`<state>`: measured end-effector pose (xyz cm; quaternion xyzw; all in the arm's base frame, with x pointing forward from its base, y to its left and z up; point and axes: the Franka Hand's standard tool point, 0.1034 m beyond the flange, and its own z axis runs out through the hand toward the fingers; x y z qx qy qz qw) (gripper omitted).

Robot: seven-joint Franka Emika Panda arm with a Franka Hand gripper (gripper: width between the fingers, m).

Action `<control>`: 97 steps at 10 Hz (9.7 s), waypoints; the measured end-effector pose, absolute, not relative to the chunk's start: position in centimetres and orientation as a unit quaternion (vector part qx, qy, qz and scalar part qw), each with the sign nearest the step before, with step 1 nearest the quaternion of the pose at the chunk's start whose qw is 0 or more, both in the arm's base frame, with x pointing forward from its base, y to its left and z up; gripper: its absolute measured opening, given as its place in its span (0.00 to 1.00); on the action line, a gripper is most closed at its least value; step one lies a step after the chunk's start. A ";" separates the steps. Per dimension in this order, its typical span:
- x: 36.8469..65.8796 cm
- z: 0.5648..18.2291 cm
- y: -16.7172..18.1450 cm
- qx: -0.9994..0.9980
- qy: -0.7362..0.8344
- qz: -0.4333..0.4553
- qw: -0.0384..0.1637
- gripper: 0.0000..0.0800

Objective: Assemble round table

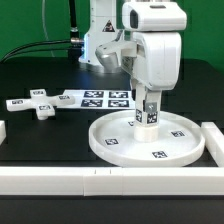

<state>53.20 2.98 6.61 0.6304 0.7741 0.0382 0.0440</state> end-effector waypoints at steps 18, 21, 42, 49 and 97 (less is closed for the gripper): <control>52.8 6.5 4.1 0.632 0.773 0.032 0.046 0.51; 52.9 6.4 3.2 0.757 0.651 0.044 0.040 0.51; 52.5 6.1 3.4 0.966 -0.245 0.049 -0.069 0.51; 52.4 6.2 3.5 0.864 -0.494 0.027 -0.089 0.51; 56.6 7.5 4.2 0.819 0.571 0.048 0.007 0.81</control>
Offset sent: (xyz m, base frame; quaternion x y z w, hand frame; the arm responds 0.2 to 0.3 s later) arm -0.0086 0.0114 0.0042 -0.0110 0.0008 0.0028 0.9999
